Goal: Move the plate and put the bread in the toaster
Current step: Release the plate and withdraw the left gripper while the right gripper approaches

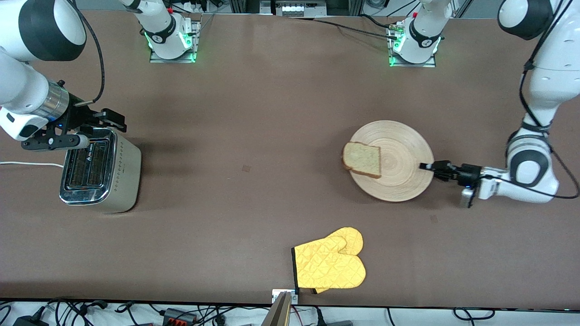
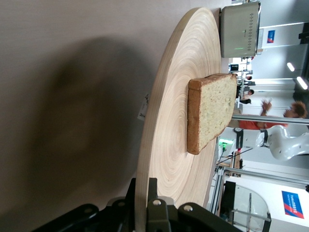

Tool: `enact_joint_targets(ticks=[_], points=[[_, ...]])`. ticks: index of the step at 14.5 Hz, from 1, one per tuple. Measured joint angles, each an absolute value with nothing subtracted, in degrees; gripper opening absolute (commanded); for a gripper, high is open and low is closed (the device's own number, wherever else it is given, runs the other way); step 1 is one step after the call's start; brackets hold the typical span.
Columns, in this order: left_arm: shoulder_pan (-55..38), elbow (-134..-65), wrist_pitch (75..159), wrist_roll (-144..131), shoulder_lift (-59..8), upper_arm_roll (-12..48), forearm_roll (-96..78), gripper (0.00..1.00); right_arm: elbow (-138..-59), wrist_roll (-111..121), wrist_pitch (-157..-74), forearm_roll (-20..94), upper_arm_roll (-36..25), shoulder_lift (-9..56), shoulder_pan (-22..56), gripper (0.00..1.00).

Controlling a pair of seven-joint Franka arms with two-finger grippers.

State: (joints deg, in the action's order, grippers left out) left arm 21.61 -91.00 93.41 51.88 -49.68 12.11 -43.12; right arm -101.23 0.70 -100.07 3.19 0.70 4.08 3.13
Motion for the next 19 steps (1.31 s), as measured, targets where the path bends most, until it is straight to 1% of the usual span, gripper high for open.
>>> enact_joint_targets(ticks=[4, 6, 9, 10, 11, 16, 18, 19], points=[[13.5, -97.1, 100.3, 51.8, -50.2, 13.6, -51.9, 0.01, -101.2, 0.7, -100.3, 3.2, 0.7, 4.3, 3.2, 1.00], [9.4, -98.0, 102.9, 50.4, -50.2, 14.3, -54.6, 0.01, -101.3, 0.7, -100.2, 3.2, 1.0, 4.8, 3.5, 1.00], [2.9, -98.3, 110.3, 48.2, -50.2, 14.6, -59.0, 0.02, -101.4, 0.7, -100.8, 3.4, 1.3, 6.7, 4.5, 1.00], [1.4, -98.4, 111.9, 47.8, -50.2, 14.6, -59.5, 0.29, -101.4, 0.7, -101.3, 3.5, 1.4, 7.4, 5.0, 1.00], [0.7, -98.4, 112.2, 47.7, -50.2, 14.6, -59.8, 0.99, -101.4, 0.7, -102.1, 3.6, 1.4, 7.9, 5.6, 1.00], [2.6, -98.3, 110.1, 47.6, -49.2, 14.4, -59.8, 1.00, -101.4, 0.4, -106.0, 4.7, 1.5, 10.7, 8.2, 1.00], [3.5, -98.1, 107.8, 45.4, -47.0, 13.9, -59.1, 1.00, -101.4, 0.4, -106.9, 5.8, 1.5, 12.2, 9.2, 1.00], [4.0, -97.7, 105.8, 40.6, -43.6, 12.9, -54.5, 1.00, -101.4, 0.3, -108.5, 6.1, 1.5, 13.7, 10.1, 1.00]])
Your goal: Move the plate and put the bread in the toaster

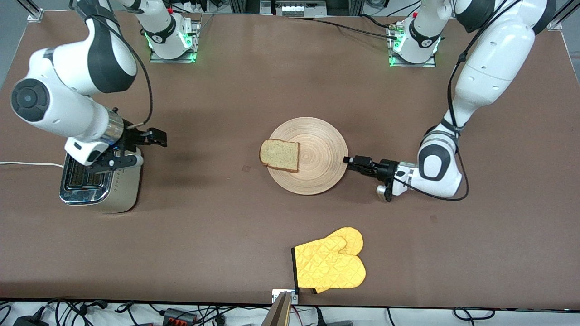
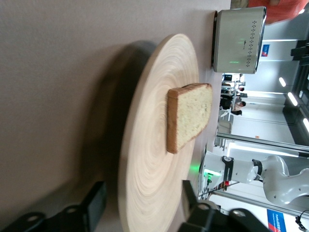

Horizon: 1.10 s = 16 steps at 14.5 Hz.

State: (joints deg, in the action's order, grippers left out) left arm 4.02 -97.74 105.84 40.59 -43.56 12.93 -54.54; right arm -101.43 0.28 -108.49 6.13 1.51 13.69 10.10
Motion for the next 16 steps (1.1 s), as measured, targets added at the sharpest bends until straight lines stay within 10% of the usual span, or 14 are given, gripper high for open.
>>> enact_joint_targets(ticks=[7, 16], points=[[2.6, -96.5, 104.3, 18.1, -29.5, 13.1, -8.9, 1.00, -101.5, -0.1, -115.3, 16.4, 1.6, 21.6, 14.5, 1.00], [1.2, -93.8, 103.9, 13.9, -28.9, 12.2, 21.2, 1.00, -101.5, -0.1, -122.9, 36.1, 1.6, 29.9, 19.0, 1.00]])
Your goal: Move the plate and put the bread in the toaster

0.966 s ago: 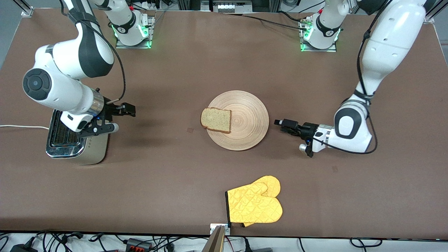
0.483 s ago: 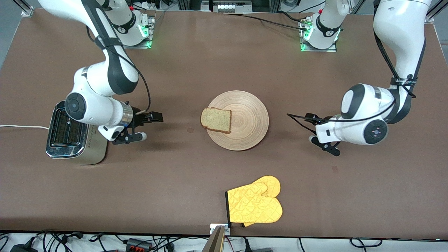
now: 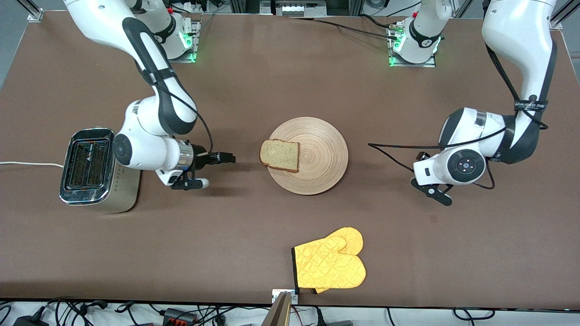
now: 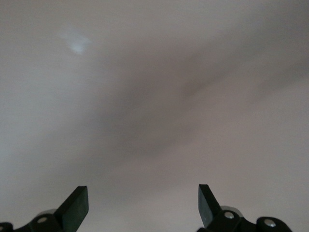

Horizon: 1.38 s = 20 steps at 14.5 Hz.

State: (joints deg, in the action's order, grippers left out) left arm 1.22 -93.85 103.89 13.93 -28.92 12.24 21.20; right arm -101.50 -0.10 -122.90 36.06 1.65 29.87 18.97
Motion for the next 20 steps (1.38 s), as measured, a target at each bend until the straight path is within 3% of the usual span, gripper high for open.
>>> enact_joint_targets(ticks=[5, 13, 18, 20], points=[[1.4, -79.0, 96.7, 14.0, -27.7, 11.8, 25.0, 1.00, -101.5, 0.6, -127.6, 44.0, 1.7, 34.1, 23.2, 1.00], [1.7, -62.6, 95.9, 13.8, -26.5, 12.0, 16.5, 1.00, -101.5, 2.5, -127.9, 52.3, 2.4, 36.7, 24.6, 1.00], [4.6, -62.8, 93.6, 9.2, -25.1, 12.0, 11.5, 1.00, -101.5, 2.6, -127.9, 52.7, 2.5, 37.1, 25.5, 1.00], [6.6, -65.7, 93.5, 7.9, -23.9, 12.0, 8.3, 1.00, -101.4, 2.8, -127.9, 52.8, 2.5, 37.5, 25.8, 0.92]])
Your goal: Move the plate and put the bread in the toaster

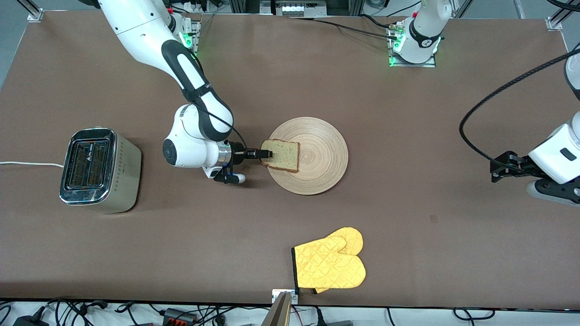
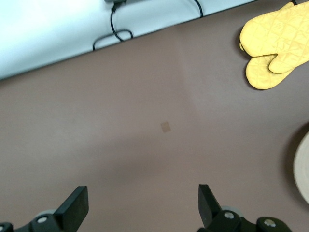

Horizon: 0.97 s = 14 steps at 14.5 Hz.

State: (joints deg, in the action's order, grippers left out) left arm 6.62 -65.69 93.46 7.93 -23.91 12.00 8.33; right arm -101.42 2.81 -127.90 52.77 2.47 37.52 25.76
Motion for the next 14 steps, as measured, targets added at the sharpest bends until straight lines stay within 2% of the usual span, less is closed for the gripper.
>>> enact_joint_targets(ticks=[4, 7, 9, 11, 14], points=[[9.7, -77.9, 94.9, 3.0, -15.8, 12.1, 3.7, 1.00, -101.1, 3.0, -127.9, 52.8, 2.5, 38.0, 25.8, 0.64], [9.7, -87.6, 95.3, -1.9, -7.8, 12.7, 3.5, 1.00, -101.0, 3.1, -127.9, 52.8, 2.5, 38.0, 25.9, 0.37], [9.7, -91.2, 95.2, -2.8, -4.7, 12.8, 3.5, 1.00, -100.9, 3.1, -128.0, 52.8, 2.5, 38.0, 25.9, 0.15], [9.7, -92.2, 94.4, -3.1, -3.8, 12.8, 3.5, 1.00, -100.3, 3.1, -128.0, 52.8, 2.5, 38.0, 25.9, 0.01], [9.7, -92.5, 94.2, -3.2, -3.8, 12.8, 3.5, 1.00, -98.8, 3.2, -127.9, 52.8, 2.5, 38.0, 26.0, 0.00]])
